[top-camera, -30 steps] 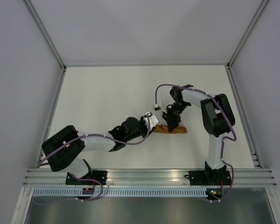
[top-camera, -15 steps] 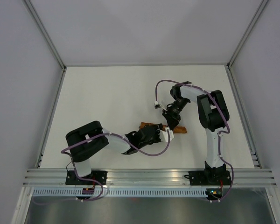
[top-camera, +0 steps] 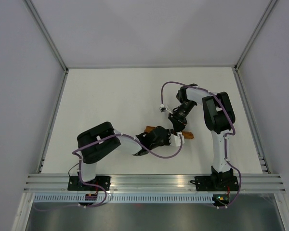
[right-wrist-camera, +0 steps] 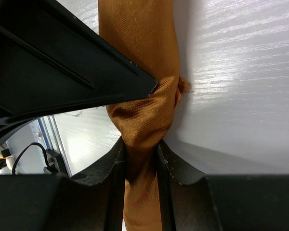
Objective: Fold the napkin, place the utensils inside, and roll it up
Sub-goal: Roll the napkin at the center of the board.
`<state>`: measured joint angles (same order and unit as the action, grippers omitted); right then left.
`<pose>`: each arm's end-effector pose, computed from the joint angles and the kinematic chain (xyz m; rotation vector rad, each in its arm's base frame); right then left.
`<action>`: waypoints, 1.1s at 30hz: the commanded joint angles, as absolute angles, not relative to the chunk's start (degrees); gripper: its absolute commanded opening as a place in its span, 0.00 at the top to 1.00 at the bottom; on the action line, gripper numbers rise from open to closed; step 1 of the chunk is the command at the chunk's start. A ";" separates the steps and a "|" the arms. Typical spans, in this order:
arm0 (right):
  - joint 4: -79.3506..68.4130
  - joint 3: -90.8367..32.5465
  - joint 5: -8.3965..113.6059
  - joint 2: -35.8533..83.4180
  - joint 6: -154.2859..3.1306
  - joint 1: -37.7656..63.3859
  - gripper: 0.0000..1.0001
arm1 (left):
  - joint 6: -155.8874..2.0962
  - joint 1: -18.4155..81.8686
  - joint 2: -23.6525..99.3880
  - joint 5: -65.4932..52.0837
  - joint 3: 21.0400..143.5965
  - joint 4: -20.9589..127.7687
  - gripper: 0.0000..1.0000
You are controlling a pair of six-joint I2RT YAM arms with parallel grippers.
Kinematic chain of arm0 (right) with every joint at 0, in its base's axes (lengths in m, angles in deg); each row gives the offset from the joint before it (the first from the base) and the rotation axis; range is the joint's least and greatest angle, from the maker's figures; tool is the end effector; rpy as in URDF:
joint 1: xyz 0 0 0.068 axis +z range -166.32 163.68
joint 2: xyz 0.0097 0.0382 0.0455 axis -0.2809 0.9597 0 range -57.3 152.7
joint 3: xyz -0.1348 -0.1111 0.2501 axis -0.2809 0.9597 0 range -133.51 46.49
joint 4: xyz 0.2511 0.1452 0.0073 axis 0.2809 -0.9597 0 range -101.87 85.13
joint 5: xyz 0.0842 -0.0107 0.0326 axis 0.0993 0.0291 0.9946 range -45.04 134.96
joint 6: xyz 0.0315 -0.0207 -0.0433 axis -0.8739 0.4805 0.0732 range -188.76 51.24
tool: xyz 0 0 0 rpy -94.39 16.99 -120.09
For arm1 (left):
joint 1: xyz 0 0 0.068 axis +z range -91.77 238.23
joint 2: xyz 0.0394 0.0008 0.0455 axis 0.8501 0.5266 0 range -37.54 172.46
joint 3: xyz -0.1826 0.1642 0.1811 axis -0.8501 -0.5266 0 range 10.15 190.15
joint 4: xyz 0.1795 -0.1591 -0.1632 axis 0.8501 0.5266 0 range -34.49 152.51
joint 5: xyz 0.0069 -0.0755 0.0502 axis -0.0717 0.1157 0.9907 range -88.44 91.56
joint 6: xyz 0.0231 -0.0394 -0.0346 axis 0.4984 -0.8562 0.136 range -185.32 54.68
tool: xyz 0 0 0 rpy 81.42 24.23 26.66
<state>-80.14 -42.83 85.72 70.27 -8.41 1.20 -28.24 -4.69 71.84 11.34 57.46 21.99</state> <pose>0.3857 0.1496 0.1297 1.5849 -2.3051 -1.1765 0.1887 -0.3537 0.1243 1.5106 1.4046 -0.1019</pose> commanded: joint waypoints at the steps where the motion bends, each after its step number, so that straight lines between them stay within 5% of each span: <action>1: -75.54 -42.46 80.38 73.75 -4.08 1.09 0.69 | -26.99 -3.30 73.29 7.63 61.21 30.69 0.66; 5: -76.06 -42.98 80.82 74.19 -3.90 0.91 0.67 | -28.22 -2.16 73.99 3.94 64.28 37.04 0.85; 9: -76.33 -43.60 82.22 74.10 -4.34 0.82 0.52 | -28.84 -1.80 74.70 0.08 66.66 42.40 0.91; 17: -74.66 -43.25 85.65 69.62 -7.93 -0.67 0.34 | -30.24 -0.22 75.75 -5.73 70.18 49.62 0.92; 33: -60.53 -34.73 96.28 53.63 -18.05 -11.39 0.31 | -31.04 4.00 78.12 -18.56 79.22 64.20 0.88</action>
